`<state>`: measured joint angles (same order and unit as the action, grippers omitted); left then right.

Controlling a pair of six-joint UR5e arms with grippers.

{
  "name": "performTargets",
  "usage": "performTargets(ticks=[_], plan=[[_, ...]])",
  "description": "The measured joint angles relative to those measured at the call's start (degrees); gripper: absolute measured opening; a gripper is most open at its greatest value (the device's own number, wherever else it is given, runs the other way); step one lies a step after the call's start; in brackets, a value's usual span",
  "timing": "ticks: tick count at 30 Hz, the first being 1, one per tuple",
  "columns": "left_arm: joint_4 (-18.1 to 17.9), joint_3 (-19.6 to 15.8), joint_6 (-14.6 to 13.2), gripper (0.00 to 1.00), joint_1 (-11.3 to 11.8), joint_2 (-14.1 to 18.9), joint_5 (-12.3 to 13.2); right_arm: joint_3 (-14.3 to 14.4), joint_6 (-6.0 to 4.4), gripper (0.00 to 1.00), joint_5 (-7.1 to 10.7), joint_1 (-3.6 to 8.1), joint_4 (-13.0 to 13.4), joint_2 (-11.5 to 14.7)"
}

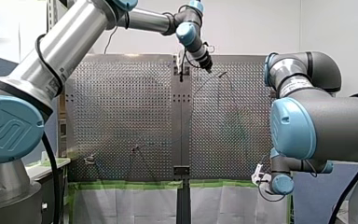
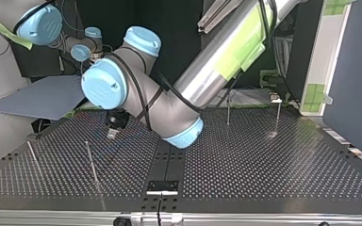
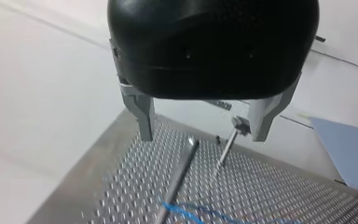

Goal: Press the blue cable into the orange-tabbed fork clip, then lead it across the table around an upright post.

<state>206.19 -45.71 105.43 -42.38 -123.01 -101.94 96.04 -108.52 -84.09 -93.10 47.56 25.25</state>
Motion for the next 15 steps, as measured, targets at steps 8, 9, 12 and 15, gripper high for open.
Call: performTargets(ticks=[8,9,12,15], plan=[[-3.86,0.12,-3.88,1.0,-1.1,-0.04,1.31,-0.08,0.33,0.0,0.21,-0.05,-0.34,0.01],[-4.43,0.12,-4.46,1.0,-1.15,-0.05,1.31,-0.07,0.39,0.0,0.22,-0.08,-0.38,0.01],[-5.39,0.12,-6.08,1.0,-1.17,-0.06,1.13,-0.09,0.52,0.0,0.23,-0.18,-0.48,0.01],[-5.75,0.12,-7.67,1.0,-1.11,-0.07,0.78,-0.09,0.55,0.0,0.23,-0.27,-0.55,0.02]])
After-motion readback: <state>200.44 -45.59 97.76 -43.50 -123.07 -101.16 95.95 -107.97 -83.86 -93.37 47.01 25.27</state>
